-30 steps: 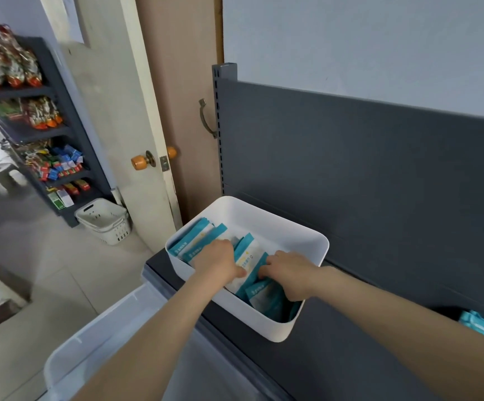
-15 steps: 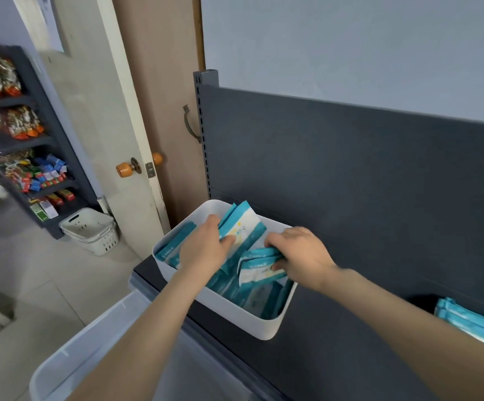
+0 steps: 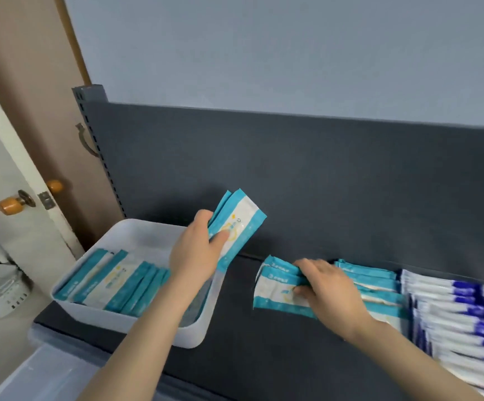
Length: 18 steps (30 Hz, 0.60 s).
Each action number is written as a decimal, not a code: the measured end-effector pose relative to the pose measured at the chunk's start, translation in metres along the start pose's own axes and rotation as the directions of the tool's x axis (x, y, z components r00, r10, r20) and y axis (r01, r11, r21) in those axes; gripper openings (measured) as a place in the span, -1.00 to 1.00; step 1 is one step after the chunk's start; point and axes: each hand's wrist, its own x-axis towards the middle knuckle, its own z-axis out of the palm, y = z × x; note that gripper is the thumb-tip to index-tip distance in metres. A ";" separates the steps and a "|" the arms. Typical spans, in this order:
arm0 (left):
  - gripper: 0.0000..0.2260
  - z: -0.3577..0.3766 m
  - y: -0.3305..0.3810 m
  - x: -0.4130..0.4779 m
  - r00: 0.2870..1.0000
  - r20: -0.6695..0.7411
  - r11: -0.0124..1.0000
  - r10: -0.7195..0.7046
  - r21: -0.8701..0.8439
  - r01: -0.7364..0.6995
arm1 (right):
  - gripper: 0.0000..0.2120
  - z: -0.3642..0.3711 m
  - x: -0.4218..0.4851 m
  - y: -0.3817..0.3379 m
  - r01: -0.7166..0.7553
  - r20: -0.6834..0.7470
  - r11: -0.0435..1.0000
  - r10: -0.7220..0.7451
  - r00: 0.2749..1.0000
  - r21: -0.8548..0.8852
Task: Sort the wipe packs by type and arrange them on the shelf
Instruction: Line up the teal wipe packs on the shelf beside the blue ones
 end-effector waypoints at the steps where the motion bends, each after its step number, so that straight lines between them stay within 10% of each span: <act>1: -0.76 0.010 0.007 -0.003 0.999 0.024 1.000 0.022 -0.013 -0.022 | -0.67 0.000 -0.014 0.013 -0.019 0.013 0.998 0.020 1.000 -0.054; 8: -0.75 0.072 0.040 -0.027 0.969 0.225 0.995 0.099 -0.008 -0.100 | -0.49 0.007 -0.095 0.087 -0.120 0.156 0.913 0.194 0.969 -0.389; 18: -0.72 0.108 0.048 -0.050 0.920 0.364 0.990 0.143 -0.073 -0.124 | -0.49 0.012 -0.111 0.104 -0.116 0.398 0.927 0.264 0.878 -0.358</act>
